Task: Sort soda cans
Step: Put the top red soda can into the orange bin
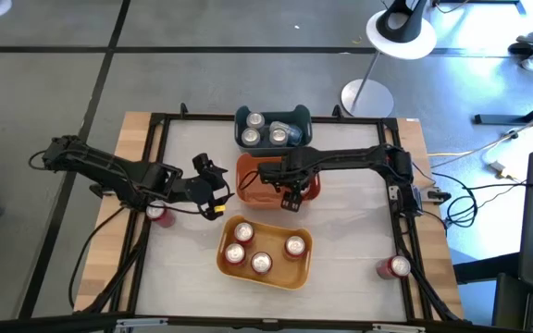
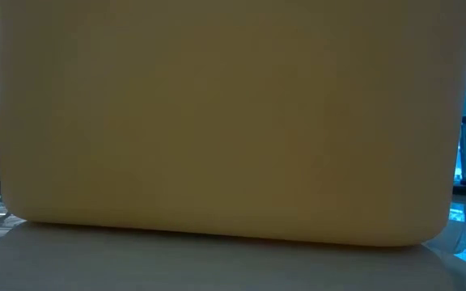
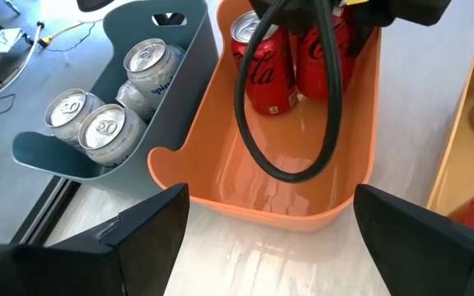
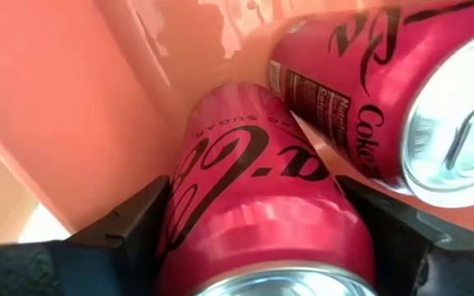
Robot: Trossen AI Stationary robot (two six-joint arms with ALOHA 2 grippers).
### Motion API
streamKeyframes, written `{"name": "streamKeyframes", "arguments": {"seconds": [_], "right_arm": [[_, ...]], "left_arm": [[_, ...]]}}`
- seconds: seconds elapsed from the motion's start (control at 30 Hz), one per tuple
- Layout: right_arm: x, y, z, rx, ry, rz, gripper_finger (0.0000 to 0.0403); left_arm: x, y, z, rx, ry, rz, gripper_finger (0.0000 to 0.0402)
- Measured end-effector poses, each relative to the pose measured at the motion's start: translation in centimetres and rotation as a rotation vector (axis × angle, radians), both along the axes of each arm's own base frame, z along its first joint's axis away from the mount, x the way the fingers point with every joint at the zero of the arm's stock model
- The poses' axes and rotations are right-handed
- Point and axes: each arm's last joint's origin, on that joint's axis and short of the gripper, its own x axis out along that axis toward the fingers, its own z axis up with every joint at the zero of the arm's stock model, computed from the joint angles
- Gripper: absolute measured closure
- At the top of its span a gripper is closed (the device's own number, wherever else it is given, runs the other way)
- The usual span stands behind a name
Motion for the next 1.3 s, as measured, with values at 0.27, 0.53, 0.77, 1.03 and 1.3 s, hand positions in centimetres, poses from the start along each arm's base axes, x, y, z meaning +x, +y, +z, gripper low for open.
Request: {"name": "streamKeyframes", "arguments": {"seconds": [0.27, 0.53, 0.77, 1.03, 1.3], "right_arm": [[0.0, 0.1, 0.0, -0.001, -0.004, -0.001, 0.0118], [-0.5, 0.1, -1.2, 0.008, 0.049, -0.002, 0.0118], [-0.8, 0.1, -2.3, 0.017, 0.061, -0.001, 0.0117], [-0.5, 0.1, -2.4, 0.016, 0.029, 0.005, 0.0066], [-0.5, 0.1, -2.4, 0.014, 0.031, 0.005, 0.0036]], "left_arm": [[0.0, 0.0, 0.0, 0.0, 0.0, 0.0, 0.007], [0.0, 0.0, 0.0, 0.0, 0.0, 0.0, 0.007], [0.0, 0.0, 0.0, 0.0, -0.001, 0.0, 0.007], [0.0, 0.0, 0.0, 0.0, -0.001, 0.0, 0.007], [0.0, 0.0, 0.0, 0.0, -0.001, 0.0, 0.007]]}}
